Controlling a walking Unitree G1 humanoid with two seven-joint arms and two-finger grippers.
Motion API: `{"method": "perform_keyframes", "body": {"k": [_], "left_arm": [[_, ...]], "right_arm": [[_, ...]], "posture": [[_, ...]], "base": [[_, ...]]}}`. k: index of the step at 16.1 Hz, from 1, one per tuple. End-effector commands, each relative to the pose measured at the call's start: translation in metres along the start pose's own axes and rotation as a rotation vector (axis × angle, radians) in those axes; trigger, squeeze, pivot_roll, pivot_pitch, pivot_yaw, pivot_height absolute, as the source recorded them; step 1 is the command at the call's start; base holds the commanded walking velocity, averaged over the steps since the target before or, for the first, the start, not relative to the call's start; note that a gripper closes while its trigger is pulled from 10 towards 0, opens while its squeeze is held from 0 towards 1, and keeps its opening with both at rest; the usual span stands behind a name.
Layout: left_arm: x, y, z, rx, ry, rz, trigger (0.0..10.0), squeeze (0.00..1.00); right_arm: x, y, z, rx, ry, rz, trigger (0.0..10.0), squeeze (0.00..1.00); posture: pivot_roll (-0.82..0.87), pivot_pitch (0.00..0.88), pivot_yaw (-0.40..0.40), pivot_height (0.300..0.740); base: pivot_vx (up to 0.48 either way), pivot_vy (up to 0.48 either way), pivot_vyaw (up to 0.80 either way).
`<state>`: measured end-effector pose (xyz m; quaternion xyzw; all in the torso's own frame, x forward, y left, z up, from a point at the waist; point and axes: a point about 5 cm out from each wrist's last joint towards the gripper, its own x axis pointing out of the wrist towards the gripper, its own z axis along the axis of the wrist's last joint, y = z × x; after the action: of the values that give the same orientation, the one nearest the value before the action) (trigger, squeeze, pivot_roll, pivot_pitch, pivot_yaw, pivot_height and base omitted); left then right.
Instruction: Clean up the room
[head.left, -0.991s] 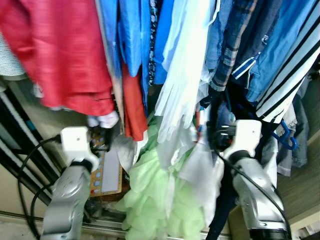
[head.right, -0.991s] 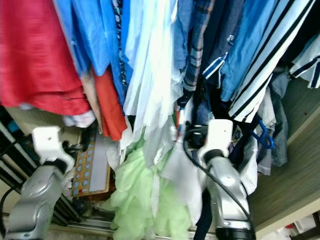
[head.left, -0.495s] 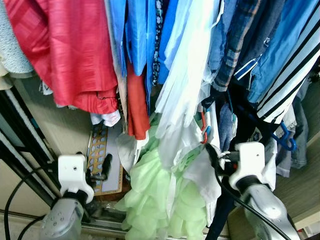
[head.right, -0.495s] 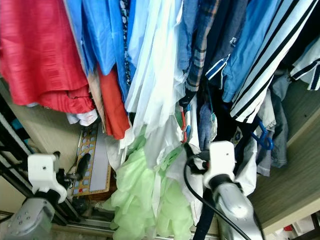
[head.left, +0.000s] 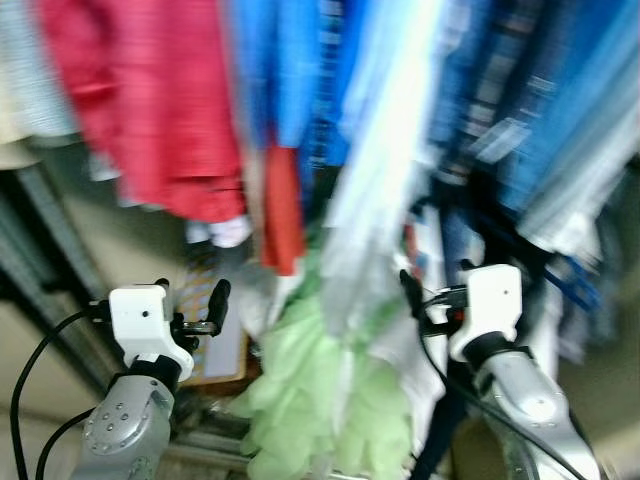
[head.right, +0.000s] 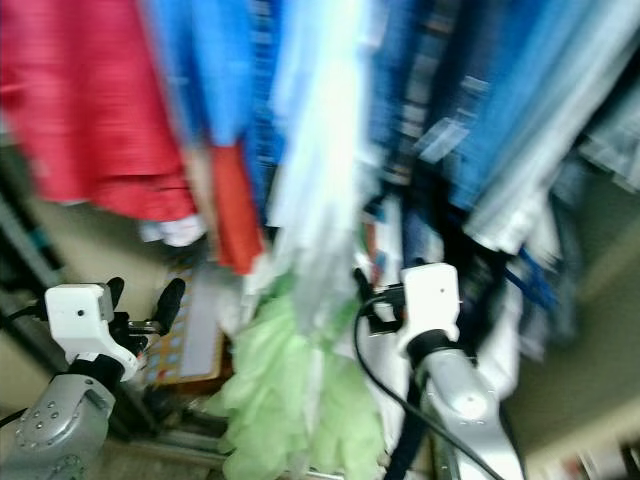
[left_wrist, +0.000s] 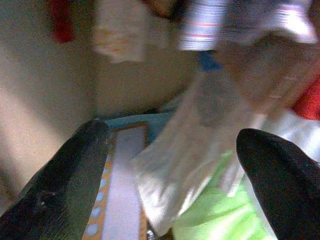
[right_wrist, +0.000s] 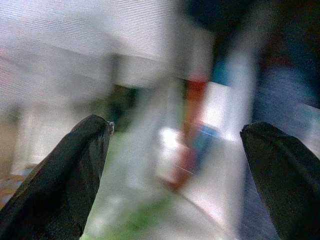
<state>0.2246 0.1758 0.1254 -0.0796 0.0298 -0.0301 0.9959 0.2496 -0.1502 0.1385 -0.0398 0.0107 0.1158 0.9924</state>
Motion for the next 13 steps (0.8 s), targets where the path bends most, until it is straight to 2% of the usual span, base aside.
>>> {"method": "perform_keyframes", "body": {"k": [1,2,5,6,7,8,9,10,11,13], "left_arm": [[0.000,-0.003,0.004,-0.047,-0.003,-0.011,10.0,0.00],[0.000,-0.004,0.005,-0.046,-0.010,-0.018,10.0,0.00],[0.001,-0.008,0.002,0.028,-0.002,-0.019,10.0,0.00],[0.001,-0.008,0.001,0.053,-0.011,0.067,10.0,0.00],[0.001,-0.007,0.000,0.129,0.026,0.160,10.0,0.00],[0.001,-0.011,-0.001,0.067,0.042,0.085,10.0,0.00],[0.000,-0.014,0.004,0.070,-0.012,-0.030,10.0,0.00],[-0.001,-0.012,0.004,-0.002,-0.030,-0.053,10.0,0.00],[-0.001,-0.006,0.001,0.041,-0.015,0.030,10.0,0.00],[-0.001,-0.008,-0.001,0.064,-0.003,0.039,10.0,0.00]], "right_arm": [[0.001,0.002,0.008,-0.015,-0.024,0.016,10.0,0.00],[0.002,0.004,0.010,-0.018,-0.031,0.028,10.0,0.00],[0.002,0.004,0.008,-0.015,-0.023,0.036,10.0,0.00],[0.003,0.005,0.007,-0.012,-0.021,0.045,10.0,0.00],[0.004,0.005,0.006,-0.006,-0.015,0.049,10.0,0.00],[0.006,0.005,0.004,-0.001,-0.010,0.047,10.0,0.00],[0.007,0.004,0.002,0.012,-0.003,0.041,10.0,0.00],[0.008,0.003,-0.001,0.021,0.004,0.036,10.0,0.00],[0.008,0.003,-0.002,0.024,0.008,0.036,10.0,0.00],[0.008,0.005,-0.006,0.031,0.016,0.048,10.0,0.00]], "posture": [[0.01,0.000,-0.060,0.740],[0.01,0.000,-0.061,0.740],[0.01,0.000,-0.062,0.740],[0.02,0.000,-0.062,0.740],[0.02,0.000,-0.065,0.740],[0.02,0.000,-0.065,0.740],[0.02,0.000,-0.063,0.740],[0.02,0.000,-0.063,0.740],[0.03,0.000,-0.063,0.740],[0.03,0.000,-0.064,0.740]], "base": [[0.000,0.000,0.80],[0.000,0.000,0.80],[0.000,0.000,0.80],[0.000,0.000,0.80],[0.000,0.000,0.80],[0.000,0.000,0.80],[0.000,0.000,0.80],[0.000,0.000,0.80],[0.000,0.000,0.80],[0.000,0.000,0.80]]}}
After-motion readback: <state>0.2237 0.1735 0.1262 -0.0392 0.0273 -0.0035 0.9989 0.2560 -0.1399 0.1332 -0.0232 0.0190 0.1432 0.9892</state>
